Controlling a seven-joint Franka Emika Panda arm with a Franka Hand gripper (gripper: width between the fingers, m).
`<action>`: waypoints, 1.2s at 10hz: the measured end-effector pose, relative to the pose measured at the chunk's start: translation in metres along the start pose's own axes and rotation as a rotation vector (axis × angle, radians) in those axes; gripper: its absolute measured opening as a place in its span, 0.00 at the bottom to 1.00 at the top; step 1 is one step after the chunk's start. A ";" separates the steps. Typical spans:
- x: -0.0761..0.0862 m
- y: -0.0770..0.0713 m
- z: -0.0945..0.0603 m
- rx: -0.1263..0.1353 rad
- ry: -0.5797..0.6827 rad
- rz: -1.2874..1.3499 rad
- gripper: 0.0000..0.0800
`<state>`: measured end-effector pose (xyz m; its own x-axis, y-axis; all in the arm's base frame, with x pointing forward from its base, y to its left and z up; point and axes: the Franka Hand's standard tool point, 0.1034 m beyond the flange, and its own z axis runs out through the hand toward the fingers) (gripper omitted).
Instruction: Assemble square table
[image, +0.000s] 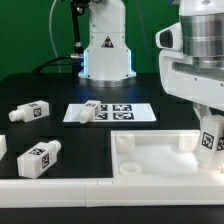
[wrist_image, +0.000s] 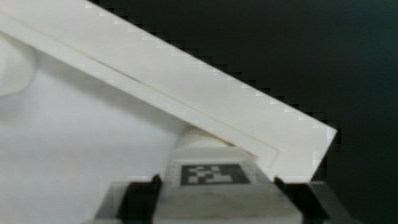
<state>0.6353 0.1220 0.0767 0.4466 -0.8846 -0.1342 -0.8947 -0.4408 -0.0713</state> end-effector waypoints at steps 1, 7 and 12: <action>-0.001 0.000 0.001 -0.002 0.000 -0.061 0.36; -0.012 -0.001 -0.007 -0.046 0.034 -0.784 0.81; 0.018 0.001 -0.013 -0.046 0.052 -1.401 0.81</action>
Offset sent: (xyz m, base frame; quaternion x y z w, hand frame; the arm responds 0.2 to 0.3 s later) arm -0.0020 0.0075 0.0218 -0.0329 0.0248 -0.4061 0.9129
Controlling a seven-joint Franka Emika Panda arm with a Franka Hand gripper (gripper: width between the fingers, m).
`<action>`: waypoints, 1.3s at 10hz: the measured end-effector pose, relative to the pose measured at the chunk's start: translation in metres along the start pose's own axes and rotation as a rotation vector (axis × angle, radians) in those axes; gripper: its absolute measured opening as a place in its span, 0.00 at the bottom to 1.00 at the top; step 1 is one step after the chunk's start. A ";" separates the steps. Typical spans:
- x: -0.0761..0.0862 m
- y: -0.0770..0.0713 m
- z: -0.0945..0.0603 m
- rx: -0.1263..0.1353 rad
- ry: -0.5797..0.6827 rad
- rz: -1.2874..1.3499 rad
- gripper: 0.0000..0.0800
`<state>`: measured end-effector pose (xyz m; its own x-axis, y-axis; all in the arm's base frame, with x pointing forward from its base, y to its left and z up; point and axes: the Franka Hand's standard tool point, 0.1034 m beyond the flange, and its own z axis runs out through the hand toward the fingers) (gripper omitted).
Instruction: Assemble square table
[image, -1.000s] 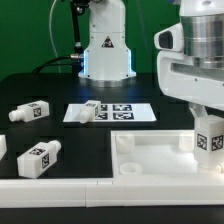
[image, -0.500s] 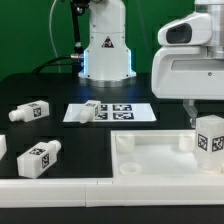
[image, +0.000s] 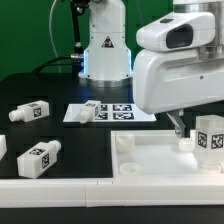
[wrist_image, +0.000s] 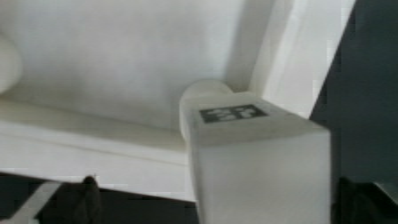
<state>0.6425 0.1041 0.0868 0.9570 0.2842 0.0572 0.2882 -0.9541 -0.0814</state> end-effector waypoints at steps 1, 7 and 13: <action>0.001 0.000 0.000 0.000 0.004 -0.030 0.81; 0.000 -0.002 0.001 0.003 0.002 0.204 0.36; -0.001 0.000 0.004 0.028 0.038 1.043 0.36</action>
Offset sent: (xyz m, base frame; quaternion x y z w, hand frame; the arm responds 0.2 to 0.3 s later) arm 0.0000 0.0000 0.0000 0.0000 0.0000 0.0000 1.0000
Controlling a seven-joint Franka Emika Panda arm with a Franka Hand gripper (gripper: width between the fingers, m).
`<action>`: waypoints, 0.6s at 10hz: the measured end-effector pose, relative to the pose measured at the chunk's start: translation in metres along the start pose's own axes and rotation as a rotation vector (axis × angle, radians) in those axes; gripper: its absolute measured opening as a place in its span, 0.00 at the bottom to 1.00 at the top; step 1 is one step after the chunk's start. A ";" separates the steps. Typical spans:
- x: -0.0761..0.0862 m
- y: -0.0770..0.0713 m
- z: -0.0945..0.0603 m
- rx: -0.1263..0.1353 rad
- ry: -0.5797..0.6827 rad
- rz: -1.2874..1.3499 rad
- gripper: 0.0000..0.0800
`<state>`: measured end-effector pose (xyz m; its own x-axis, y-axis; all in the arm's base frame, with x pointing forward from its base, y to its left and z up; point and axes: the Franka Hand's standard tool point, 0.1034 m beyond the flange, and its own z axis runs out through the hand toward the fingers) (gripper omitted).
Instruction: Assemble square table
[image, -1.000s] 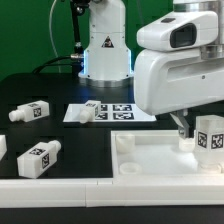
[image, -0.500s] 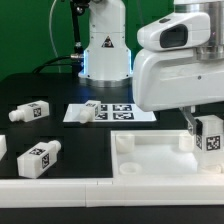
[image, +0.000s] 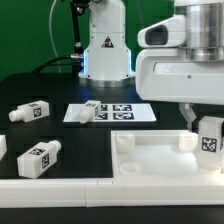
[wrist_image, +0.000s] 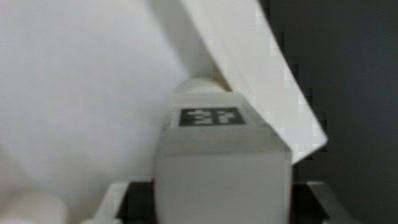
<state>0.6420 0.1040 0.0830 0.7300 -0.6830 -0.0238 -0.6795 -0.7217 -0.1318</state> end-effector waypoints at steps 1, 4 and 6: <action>0.000 0.001 0.000 0.013 0.002 0.095 0.36; 0.000 0.002 0.000 0.013 -0.002 0.290 0.36; 0.000 0.003 0.000 0.016 -0.008 0.435 0.36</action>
Offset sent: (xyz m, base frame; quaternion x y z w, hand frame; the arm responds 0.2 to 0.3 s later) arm 0.0000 0.0000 0.0000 0.0000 0.0000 0.1296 0.9916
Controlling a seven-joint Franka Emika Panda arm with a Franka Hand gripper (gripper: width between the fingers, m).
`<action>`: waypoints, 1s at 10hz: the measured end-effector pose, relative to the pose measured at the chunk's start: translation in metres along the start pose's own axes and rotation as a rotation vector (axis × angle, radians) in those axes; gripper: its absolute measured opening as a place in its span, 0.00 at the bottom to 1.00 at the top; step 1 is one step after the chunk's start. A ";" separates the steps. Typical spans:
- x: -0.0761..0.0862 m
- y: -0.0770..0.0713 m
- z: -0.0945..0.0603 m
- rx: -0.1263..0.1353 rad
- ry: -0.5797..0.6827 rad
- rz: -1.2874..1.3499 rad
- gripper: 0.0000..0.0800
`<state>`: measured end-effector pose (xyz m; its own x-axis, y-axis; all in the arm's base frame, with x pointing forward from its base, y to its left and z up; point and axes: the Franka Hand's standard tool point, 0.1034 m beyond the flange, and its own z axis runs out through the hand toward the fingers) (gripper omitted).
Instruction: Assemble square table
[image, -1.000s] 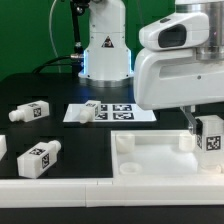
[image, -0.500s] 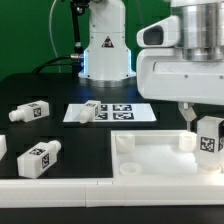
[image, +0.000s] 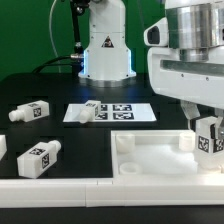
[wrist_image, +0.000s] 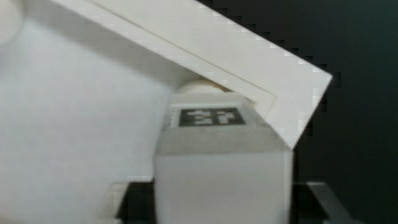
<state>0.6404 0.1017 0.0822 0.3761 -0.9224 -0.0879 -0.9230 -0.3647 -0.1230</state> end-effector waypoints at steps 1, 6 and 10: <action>-0.001 0.001 0.000 0.021 -0.006 0.198 0.36; -0.006 0.005 0.001 0.080 0.017 0.123 0.56; -0.013 -0.001 0.001 0.054 0.023 -0.300 0.81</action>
Offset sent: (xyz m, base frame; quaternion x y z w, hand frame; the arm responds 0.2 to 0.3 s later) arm 0.0000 0.0000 0.0000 0.0000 0.0000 -0.0650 0.9979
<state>0.6362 0.1145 0.0826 0.6287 -0.7775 -0.0172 -0.7651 -0.6144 -0.1926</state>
